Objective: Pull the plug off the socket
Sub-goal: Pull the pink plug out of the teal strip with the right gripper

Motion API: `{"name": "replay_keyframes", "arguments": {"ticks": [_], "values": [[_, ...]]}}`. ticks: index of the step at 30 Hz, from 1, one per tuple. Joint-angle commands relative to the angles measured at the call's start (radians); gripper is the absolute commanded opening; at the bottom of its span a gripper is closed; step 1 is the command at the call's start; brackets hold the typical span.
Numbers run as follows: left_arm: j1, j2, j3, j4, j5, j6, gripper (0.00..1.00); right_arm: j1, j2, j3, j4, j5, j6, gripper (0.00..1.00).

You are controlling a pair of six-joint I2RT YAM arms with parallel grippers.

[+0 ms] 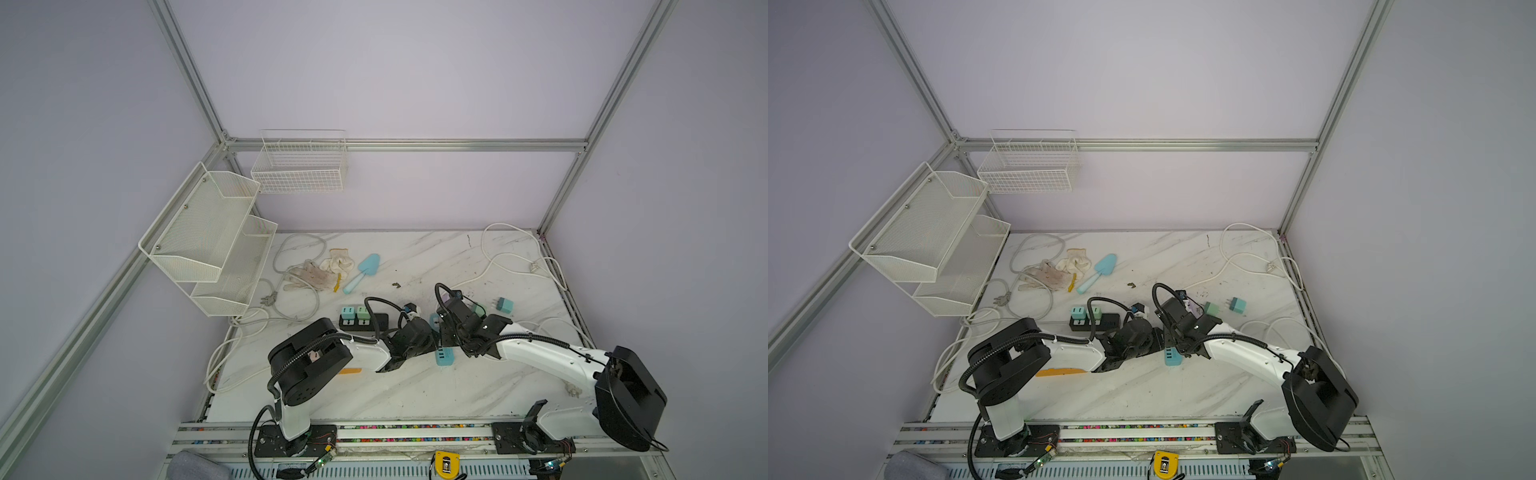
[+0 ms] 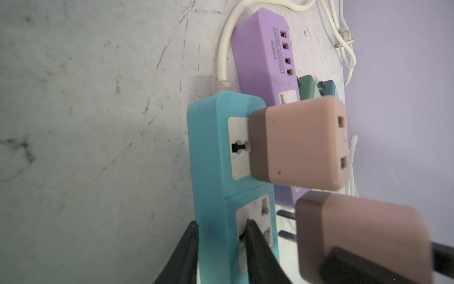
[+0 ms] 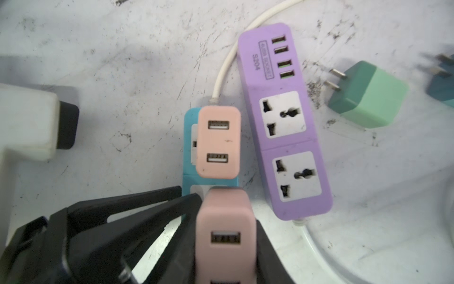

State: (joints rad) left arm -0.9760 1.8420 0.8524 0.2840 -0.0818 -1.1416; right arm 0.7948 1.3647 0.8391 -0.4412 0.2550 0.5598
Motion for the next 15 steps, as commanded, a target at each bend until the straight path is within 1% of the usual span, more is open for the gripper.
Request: {"name": "replay_keyframes", "arguments": {"ticks": [1, 5, 7, 10, 15], "values": [[-0.025, 0.065, -0.039, -0.203, 0.034, -0.003, 0.31, 0.006, -0.007, 0.036, -0.022, 0.016, 0.006, 0.09], [-0.026, 0.059, -0.06, -0.206, 0.014, -0.013, 0.31, 0.012, -0.001, 0.038, 0.012, -0.037, 0.009, 0.09], [-0.026, 0.044, -0.07, -0.208, 0.004, -0.012, 0.31, 0.011, -0.016, 0.039, -0.002, -0.017, 0.013, 0.09], [-0.026, 0.037, -0.071, -0.203, 0.008, -0.001, 0.31, 0.012, -0.058, 0.029, -0.017, -0.019, 0.03, 0.09], [-0.025, 0.02, -0.037, -0.195, 0.017, 0.027, 0.31, 0.011, -0.127, 0.016, -0.053, 0.0, 0.05, 0.09]]}}
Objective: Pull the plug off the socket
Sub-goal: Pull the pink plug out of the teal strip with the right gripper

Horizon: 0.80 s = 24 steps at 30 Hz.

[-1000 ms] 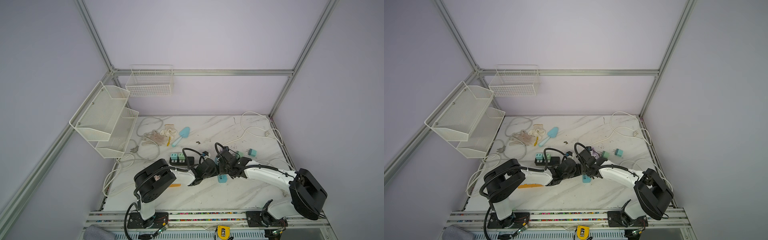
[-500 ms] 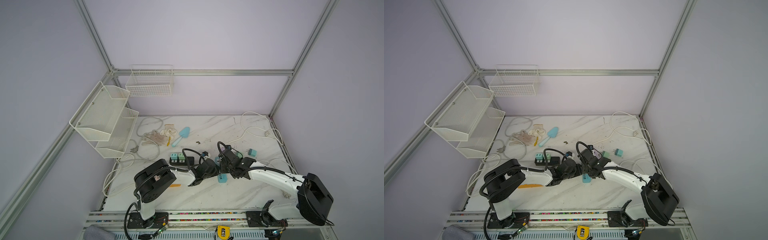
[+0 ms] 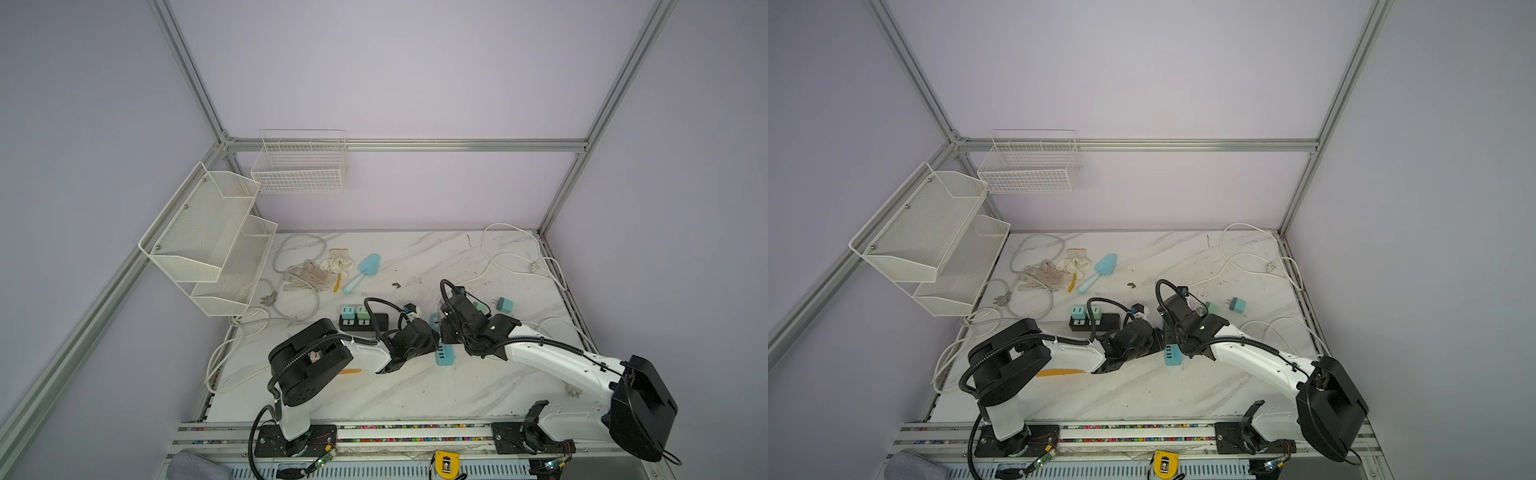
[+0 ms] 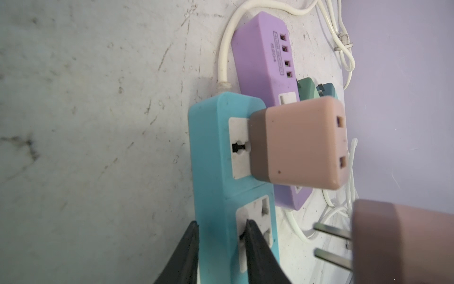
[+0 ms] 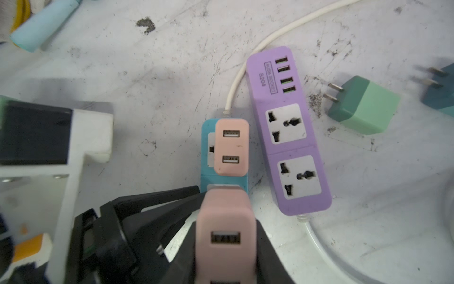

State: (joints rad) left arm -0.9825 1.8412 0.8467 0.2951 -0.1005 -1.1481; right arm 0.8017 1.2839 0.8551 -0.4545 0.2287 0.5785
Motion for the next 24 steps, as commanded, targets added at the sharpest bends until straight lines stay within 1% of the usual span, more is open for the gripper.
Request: {"name": "replay_keyframes", "arguments": {"ticks": [1, 5, 12, 18, 22, 24], "values": [[-0.018, 0.014, -0.021, -0.209, 0.036, 0.045, 0.31, 0.004, -0.058, -0.002, -0.045, 0.026, 0.035, 0.09], [-0.018, -0.018, 0.039, -0.246, 0.035, 0.092, 0.32, 0.004, -0.118, -0.017, -0.082, 0.029, 0.068, 0.09], [-0.018, -0.127, 0.05, -0.245, 0.026, 0.141, 0.35, 0.001, -0.255, -0.082, -0.111, -0.02, 0.152, 0.09], [-0.018, -0.23, -0.021, -0.248, 0.018, 0.153, 0.36, -0.001, -0.348, -0.167, -0.111, -0.05, 0.259, 0.09], [-0.018, -0.3, -0.084, -0.249, -0.012, 0.152, 0.38, -0.003, -0.379, -0.215, -0.108, -0.036, 0.321, 0.09], [-0.018, -0.332, -0.114, -0.25, -0.027, 0.149, 0.4, -0.007, -0.398, -0.233, -0.107, -0.011, 0.355, 0.09]]}}
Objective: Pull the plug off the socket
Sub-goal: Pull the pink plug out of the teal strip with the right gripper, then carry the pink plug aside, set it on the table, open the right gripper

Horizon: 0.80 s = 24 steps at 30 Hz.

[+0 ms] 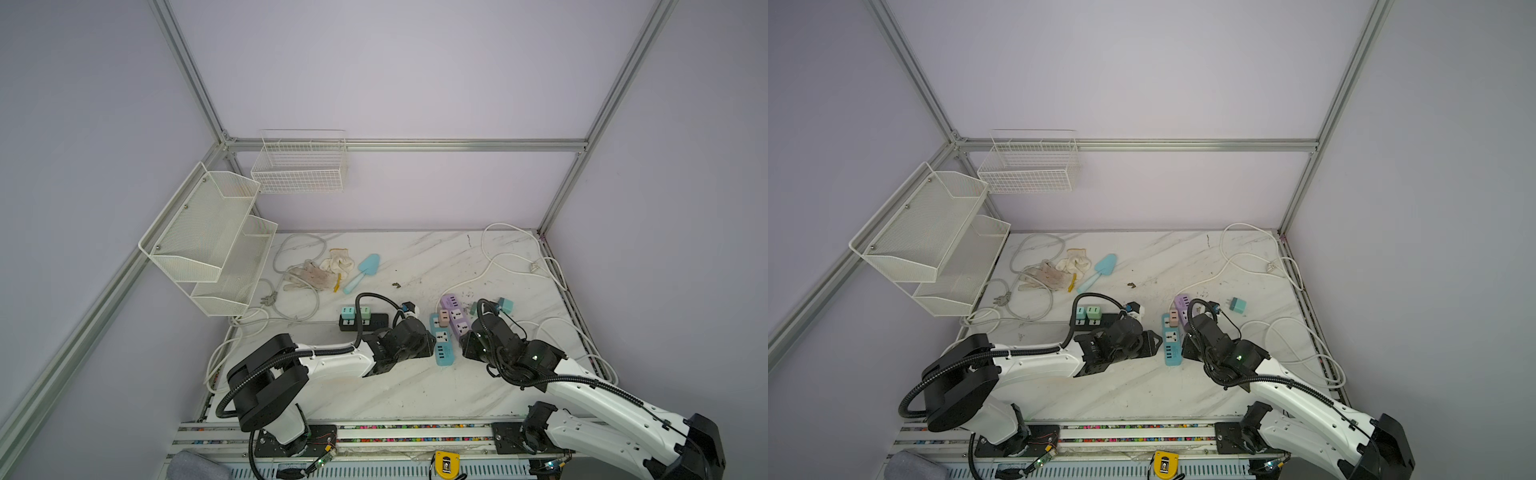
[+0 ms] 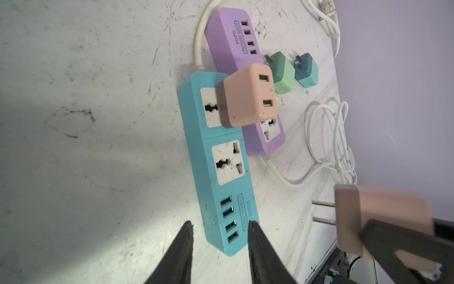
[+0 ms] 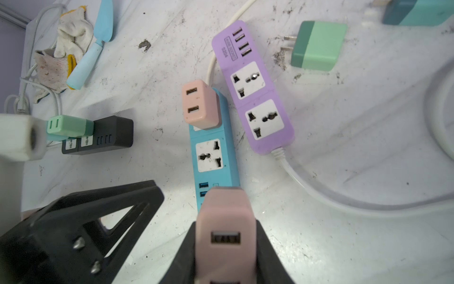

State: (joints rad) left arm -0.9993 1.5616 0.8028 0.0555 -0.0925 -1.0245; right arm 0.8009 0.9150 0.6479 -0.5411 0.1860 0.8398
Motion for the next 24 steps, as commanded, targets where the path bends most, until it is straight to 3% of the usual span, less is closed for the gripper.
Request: {"name": "replay_keyframes", "arguments": {"ticks": [1, 8, 16, 24], "values": [[-0.001, -0.067, -0.083, -0.009, -0.045, 0.026, 0.41, -0.011, -0.04, -0.032, -0.011, 0.051, 0.098, 0.09], [0.007, -0.133, -0.105, -0.048, -0.072, 0.037, 0.43, -0.111, -0.031, -0.046, 0.069, 0.078, 0.064, 0.1], [0.012, -0.207, -0.135, -0.06, -0.093, 0.045, 0.48, -0.402, 0.006, -0.108, 0.247, -0.139, -0.069, 0.09], [0.016, -0.21, -0.142, -0.072, -0.085, 0.041, 0.52, -0.54, 0.114, -0.187, 0.428, -0.323, -0.102, 0.09]]}}
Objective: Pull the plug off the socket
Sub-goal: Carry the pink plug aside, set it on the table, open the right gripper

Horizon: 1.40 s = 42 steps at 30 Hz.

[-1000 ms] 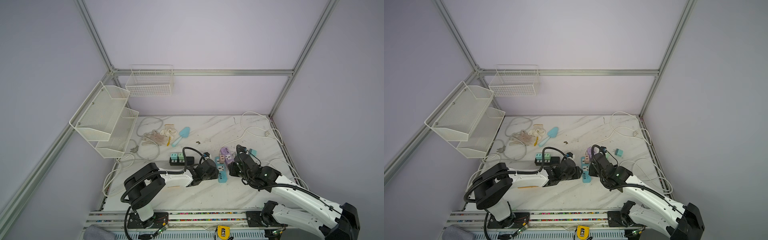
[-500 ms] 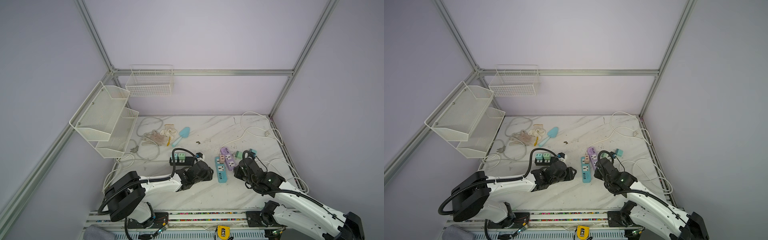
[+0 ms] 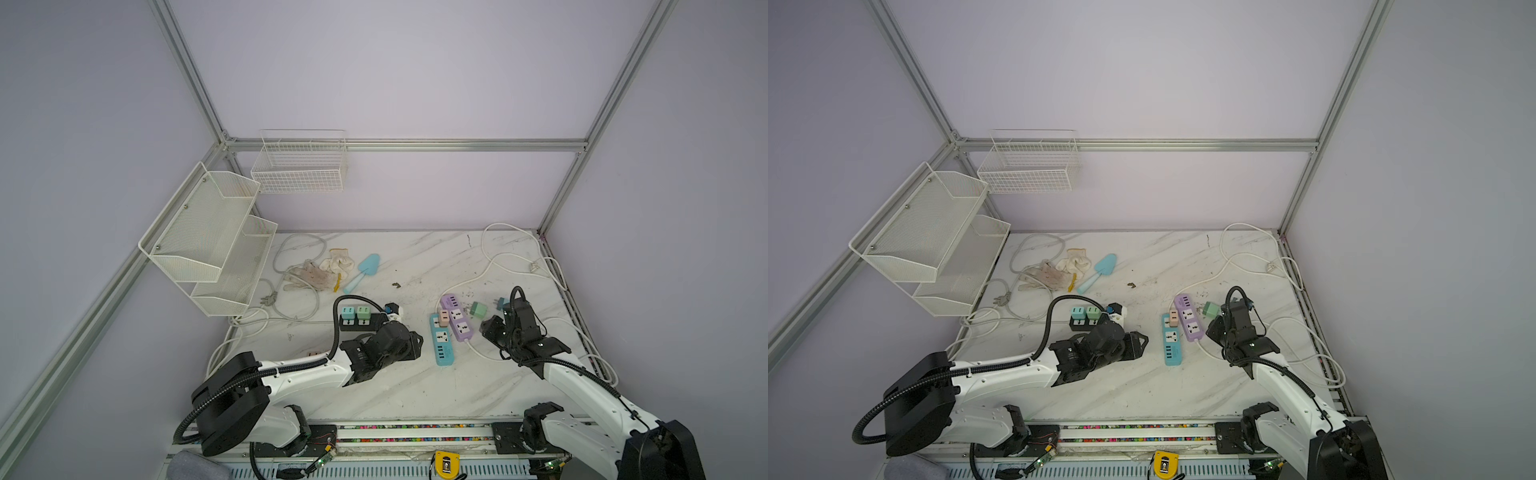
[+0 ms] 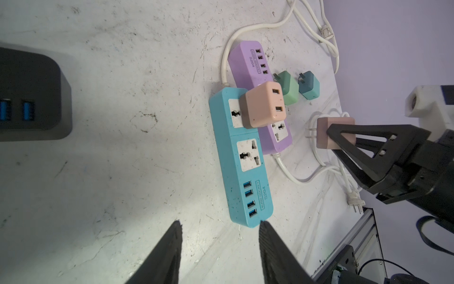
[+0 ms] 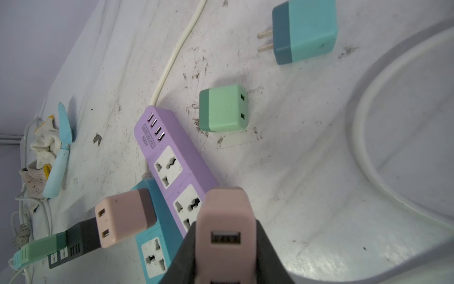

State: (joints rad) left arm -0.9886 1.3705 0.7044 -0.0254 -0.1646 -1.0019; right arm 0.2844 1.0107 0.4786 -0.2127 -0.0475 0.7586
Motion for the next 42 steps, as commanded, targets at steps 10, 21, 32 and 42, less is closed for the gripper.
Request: {"name": "replay_keyframes", "arguments": {"ticks": [10, 21, 32, 42], "values": [[0.007, -0.016, -0.046, 0.016, -0.003, 0.003, 0.55, -0.102, 0.054, -0.088, 0.166, -0.137, -0.028, 0.1], [0.007, 0.001, -0.057, 0.045, 0.01, -0.021, 0.56, -0.169, 0.093, -0.089, 0.172, -0.18, -0.064, 0.19], [0.008, -0.008, -0.061, 0.044, 0.01, -0.025, 0.57, -0.202, 0.092, -0.096, 0.149, -0.209, -0.069, 0.41], [0.008, -0.054, -0.066, 0.031, -0.021, -0.016, 0.58, -0.203, 0.058, -0.05, 0.086, -0.188, -0.058, 0.61]]}}
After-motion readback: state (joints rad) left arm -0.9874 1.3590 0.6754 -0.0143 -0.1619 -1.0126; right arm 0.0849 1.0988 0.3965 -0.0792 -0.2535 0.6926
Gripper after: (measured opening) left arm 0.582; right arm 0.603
